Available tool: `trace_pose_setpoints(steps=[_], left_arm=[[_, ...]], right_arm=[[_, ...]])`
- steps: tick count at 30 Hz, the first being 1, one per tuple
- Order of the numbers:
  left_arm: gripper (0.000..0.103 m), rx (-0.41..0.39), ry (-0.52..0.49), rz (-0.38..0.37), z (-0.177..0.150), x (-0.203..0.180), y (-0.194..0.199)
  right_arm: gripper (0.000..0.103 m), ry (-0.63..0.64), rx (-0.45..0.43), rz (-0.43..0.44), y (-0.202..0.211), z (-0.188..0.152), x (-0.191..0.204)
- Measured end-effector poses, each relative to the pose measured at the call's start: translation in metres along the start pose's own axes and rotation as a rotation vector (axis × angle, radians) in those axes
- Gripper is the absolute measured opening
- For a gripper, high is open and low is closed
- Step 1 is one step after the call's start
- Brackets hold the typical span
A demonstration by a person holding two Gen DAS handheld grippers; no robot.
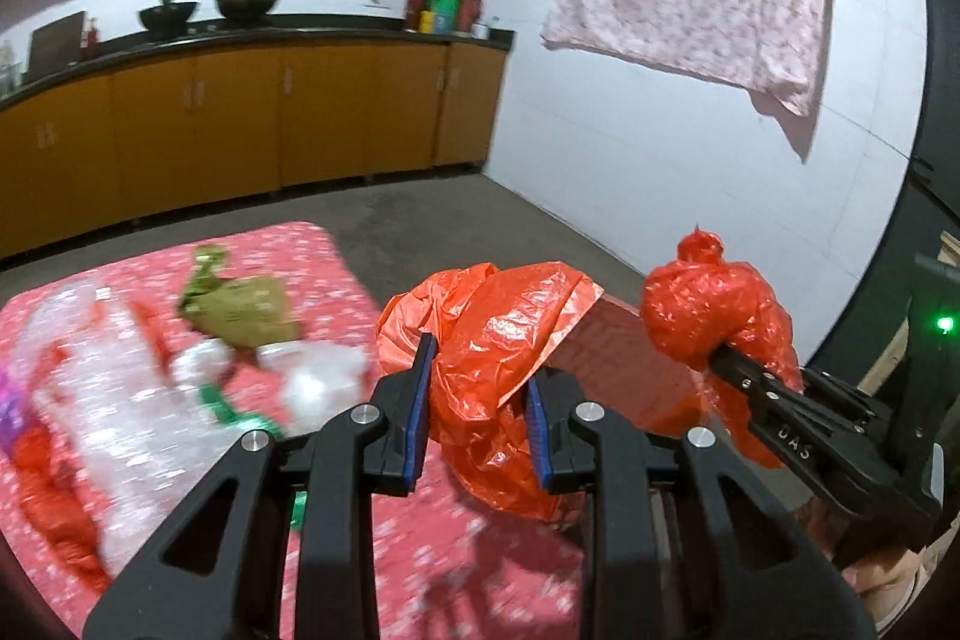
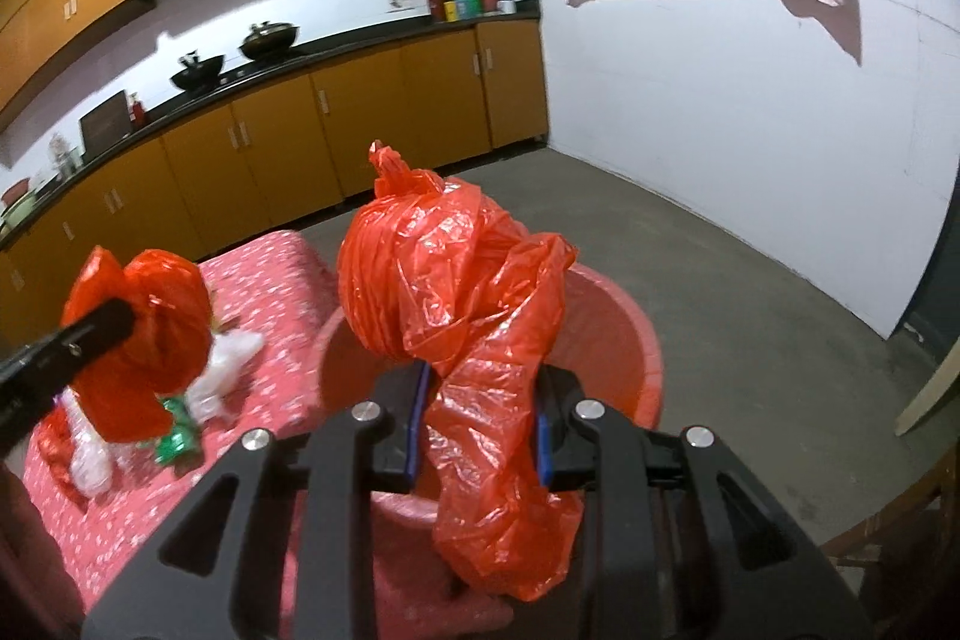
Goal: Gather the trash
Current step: 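Carry both red bags over the orange basket and open both tools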
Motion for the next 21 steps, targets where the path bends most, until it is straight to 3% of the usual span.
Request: trace_pose_setpoints(steps=[10, 21], left_arm=[[0.027, 0.059, -0.023, -0.054, 0.004, -0.020, -0.059], [0.029, 0.103, -0.036, -0.074, 0.002, -0.025, -0.090]], right_arm=[[0.027, -0.093, 0.039, -0.019, -0.045, 0.005, -0.028], [0.031, -0.105, 0.050, -0.003, -0.073, 0.003, -0.033]])
Point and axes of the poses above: each gripper's, at about its wrist camera, not at the fingertips, and y roughly against the way its jaws point, x to its left, z to its top, the point moved 5 cm from there along -y, roughly the way its jaws point, and after that the axes turned 6 degrees about -z, right-handed, at the moved point
